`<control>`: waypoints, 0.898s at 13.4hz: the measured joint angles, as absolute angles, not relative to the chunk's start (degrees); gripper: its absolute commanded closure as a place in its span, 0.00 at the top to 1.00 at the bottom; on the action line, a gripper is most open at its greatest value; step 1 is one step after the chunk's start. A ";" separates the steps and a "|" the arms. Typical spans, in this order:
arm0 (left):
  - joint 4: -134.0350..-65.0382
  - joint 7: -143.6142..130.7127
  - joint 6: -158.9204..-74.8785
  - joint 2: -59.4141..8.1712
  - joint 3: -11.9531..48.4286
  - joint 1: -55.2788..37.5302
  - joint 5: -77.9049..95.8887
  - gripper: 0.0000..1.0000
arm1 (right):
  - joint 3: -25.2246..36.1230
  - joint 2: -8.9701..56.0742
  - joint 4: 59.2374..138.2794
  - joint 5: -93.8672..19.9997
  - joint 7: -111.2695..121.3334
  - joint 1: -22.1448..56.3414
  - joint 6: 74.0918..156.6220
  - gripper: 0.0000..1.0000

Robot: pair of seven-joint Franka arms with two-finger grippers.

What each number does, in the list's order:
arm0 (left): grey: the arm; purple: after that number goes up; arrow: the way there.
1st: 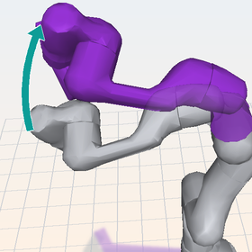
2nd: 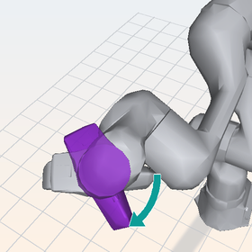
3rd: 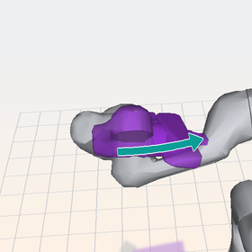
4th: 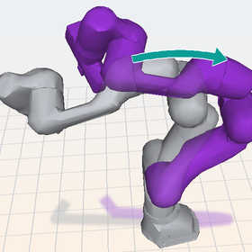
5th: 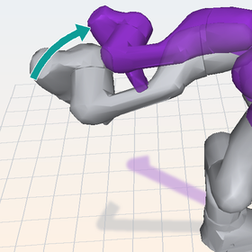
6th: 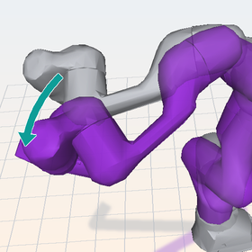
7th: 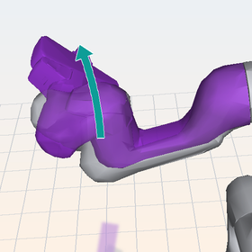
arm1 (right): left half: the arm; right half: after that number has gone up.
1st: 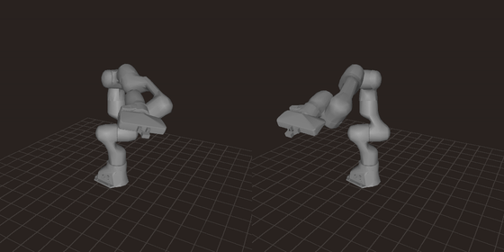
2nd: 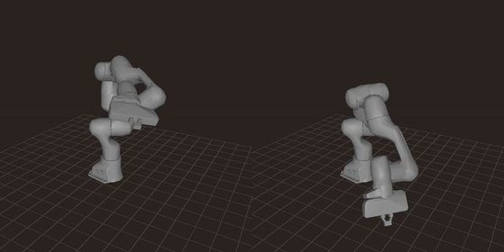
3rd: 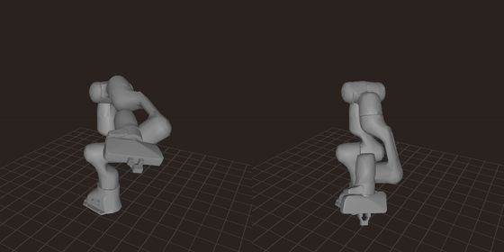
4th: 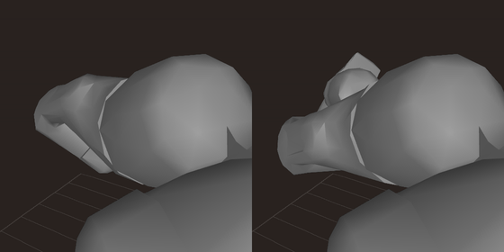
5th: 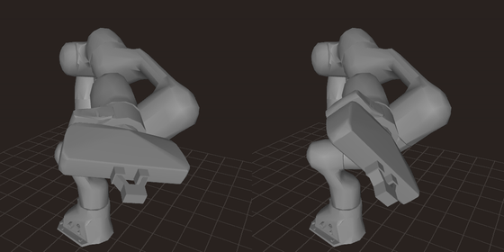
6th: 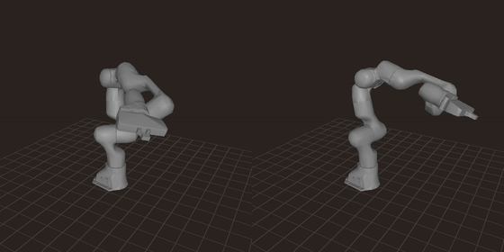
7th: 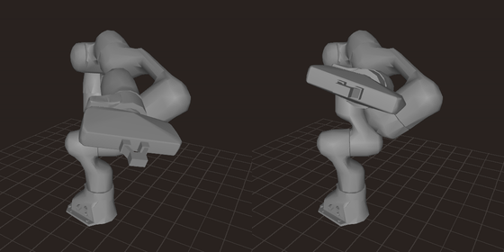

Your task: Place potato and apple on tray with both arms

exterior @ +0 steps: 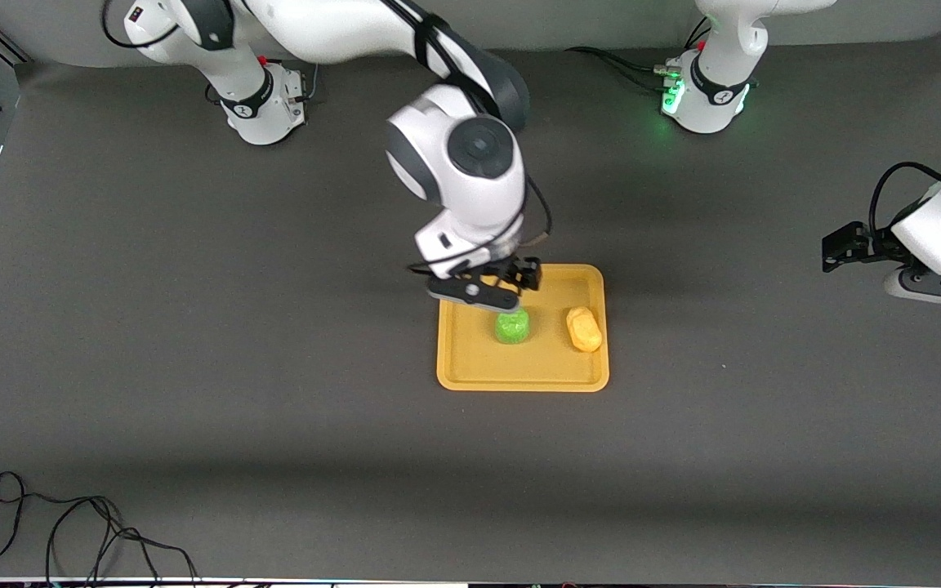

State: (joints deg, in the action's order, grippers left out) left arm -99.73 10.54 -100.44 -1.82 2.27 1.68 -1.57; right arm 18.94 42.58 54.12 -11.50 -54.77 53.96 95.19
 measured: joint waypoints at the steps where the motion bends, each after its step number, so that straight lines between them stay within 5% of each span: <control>1: -99.72 10.54 -100.23 -1.69 2.24 1.68 -1.65 1.00 | 20.12 40.01 54.94 -11.43 -52.09 53.45 92.01 1.00; 7: -99.64 10.54 -99.89 -1.52 2.14 1.72 -1.90 1.00 | 22.21 20.52 74.07 -5.57 -33.56 46.06 89.04 1.00; 12: -99.55 10.55 -99.89 -1.53 1.99 1.81 -2.05 1.00 | 1.95 4.62 89.54 0.00 -22.26 18.03 89.03 1.00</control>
State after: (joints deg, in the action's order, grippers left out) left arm -99.55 10.55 -99.89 -1.53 1.99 1.81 -2.05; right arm 1.95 4.62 89.54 0.00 -22.26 18.03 89.03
